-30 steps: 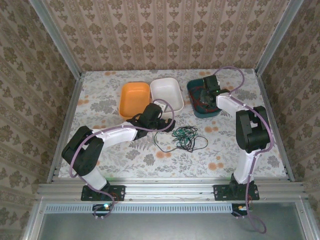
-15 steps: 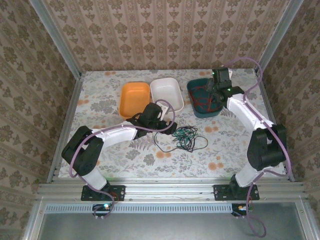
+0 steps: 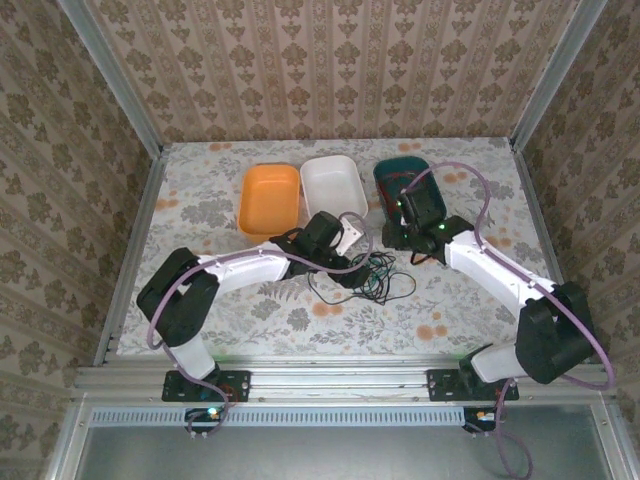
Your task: Untangle the cables
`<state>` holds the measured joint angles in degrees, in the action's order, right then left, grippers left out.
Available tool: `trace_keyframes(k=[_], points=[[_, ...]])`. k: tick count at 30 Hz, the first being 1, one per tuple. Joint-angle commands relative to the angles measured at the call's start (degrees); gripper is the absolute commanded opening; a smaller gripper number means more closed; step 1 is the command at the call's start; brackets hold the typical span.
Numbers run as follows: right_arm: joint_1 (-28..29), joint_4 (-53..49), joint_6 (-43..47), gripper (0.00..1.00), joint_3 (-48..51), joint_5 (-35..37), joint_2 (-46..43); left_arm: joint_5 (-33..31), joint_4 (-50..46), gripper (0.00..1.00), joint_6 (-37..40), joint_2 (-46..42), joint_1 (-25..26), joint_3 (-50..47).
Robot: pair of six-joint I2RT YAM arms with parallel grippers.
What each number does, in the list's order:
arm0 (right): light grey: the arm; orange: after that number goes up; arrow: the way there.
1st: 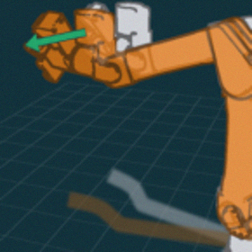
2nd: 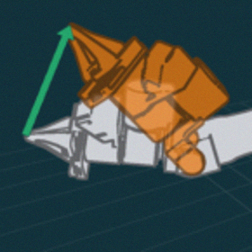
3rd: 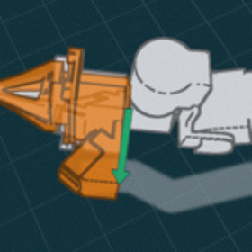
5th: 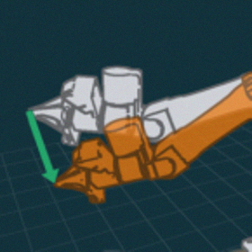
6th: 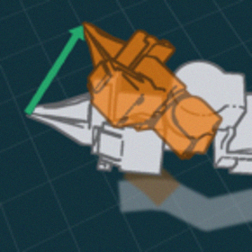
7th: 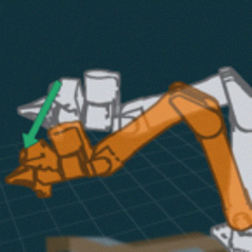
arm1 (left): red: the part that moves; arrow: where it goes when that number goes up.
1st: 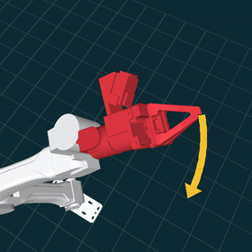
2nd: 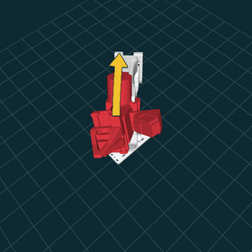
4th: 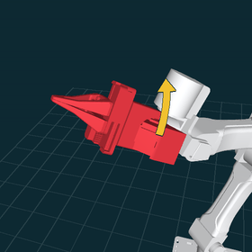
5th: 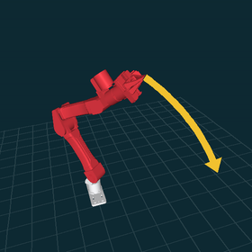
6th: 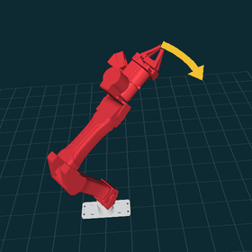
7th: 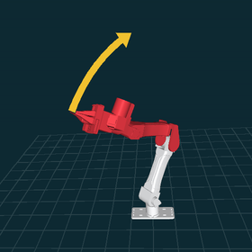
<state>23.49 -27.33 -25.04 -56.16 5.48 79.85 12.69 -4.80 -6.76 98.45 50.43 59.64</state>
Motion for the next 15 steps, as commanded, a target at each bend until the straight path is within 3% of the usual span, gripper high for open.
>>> trace_keyframes(k=[1,5,15], points=[[-0.3,-2.9,1.0,0.46,1.2,-1.3,-1.2,0.8,-1.3,1.00,2.2,1.4,0.9,3.0],[-0.6,-4.7,0.7,0.46,1.1,2.2,-0.6,0.3,-1.8,1.00,2.6,2.7,2.1,4.6],[-3.6,-3.7,-1.1,0.45,2.1,-0.3,1.1,0.0,-4.4,1.00,4.5,1.9,2.7,7.2]])
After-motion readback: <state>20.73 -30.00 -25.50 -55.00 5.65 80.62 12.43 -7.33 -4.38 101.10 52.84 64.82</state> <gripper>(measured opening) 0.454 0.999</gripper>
